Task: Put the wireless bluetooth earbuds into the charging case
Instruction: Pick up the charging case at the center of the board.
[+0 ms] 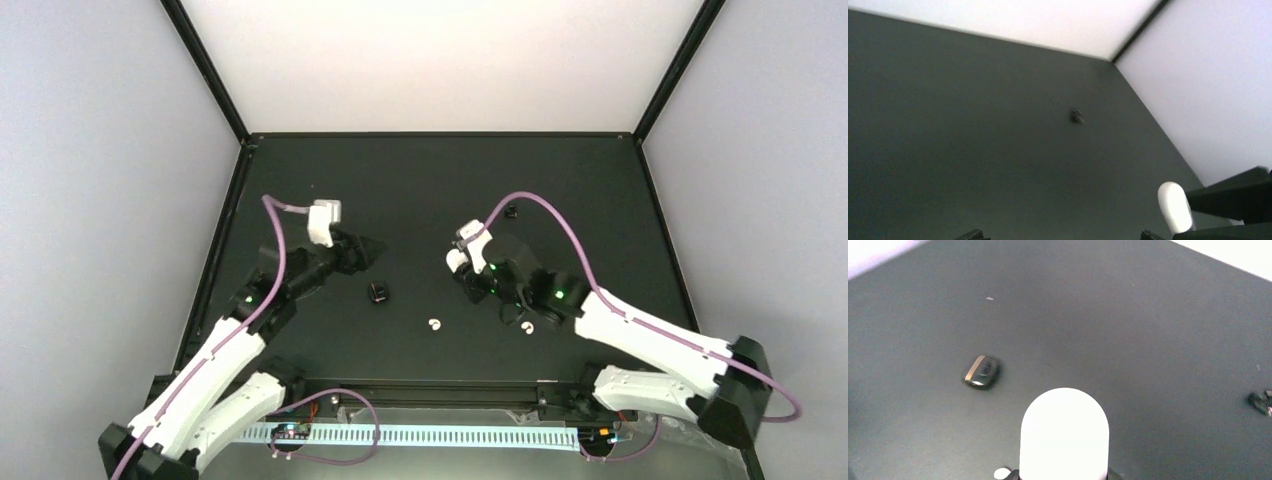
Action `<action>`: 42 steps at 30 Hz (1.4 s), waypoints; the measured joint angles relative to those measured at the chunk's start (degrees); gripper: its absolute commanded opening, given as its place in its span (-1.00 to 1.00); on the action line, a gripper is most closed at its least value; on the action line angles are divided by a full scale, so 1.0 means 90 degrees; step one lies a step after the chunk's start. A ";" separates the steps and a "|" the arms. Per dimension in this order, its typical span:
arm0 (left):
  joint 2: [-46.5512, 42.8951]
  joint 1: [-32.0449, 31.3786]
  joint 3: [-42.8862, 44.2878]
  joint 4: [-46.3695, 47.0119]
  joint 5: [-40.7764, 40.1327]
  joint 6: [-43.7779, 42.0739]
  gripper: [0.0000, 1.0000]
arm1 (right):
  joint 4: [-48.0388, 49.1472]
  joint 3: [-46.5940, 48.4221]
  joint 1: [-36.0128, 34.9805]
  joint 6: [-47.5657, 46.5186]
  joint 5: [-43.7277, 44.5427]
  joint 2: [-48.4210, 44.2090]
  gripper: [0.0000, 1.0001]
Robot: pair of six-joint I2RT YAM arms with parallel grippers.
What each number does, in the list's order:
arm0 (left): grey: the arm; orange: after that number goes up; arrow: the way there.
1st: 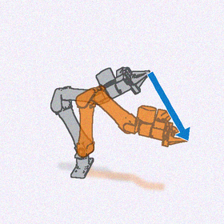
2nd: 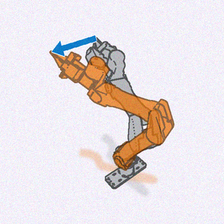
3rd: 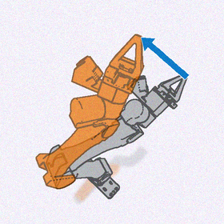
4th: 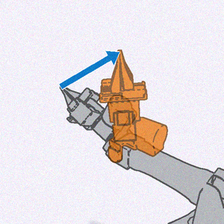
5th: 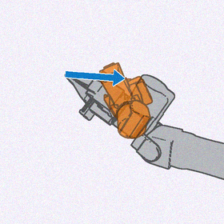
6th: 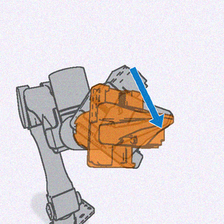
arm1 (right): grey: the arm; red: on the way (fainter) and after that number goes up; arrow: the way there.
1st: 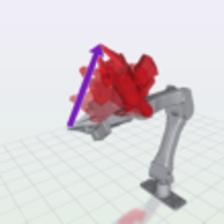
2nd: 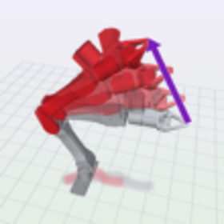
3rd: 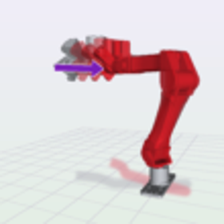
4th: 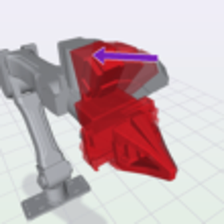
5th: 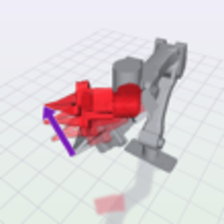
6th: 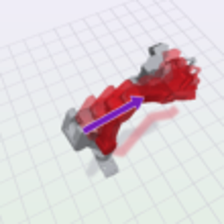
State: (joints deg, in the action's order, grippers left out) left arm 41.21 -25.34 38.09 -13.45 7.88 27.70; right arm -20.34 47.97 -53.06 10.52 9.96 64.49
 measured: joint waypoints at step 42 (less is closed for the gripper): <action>0.2421 -0.2045 0.1003 0.0566 0.2883 0.0510 -0.24 | -0.0092 -0.0010 -0.2348 -0.2004 0.1889 -0.0942 -0.41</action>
State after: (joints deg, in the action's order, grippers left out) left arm 63.00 -43.75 47.11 -8.36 33.82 32.29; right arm -21.17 47.88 -74.19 -7.51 26.96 56.01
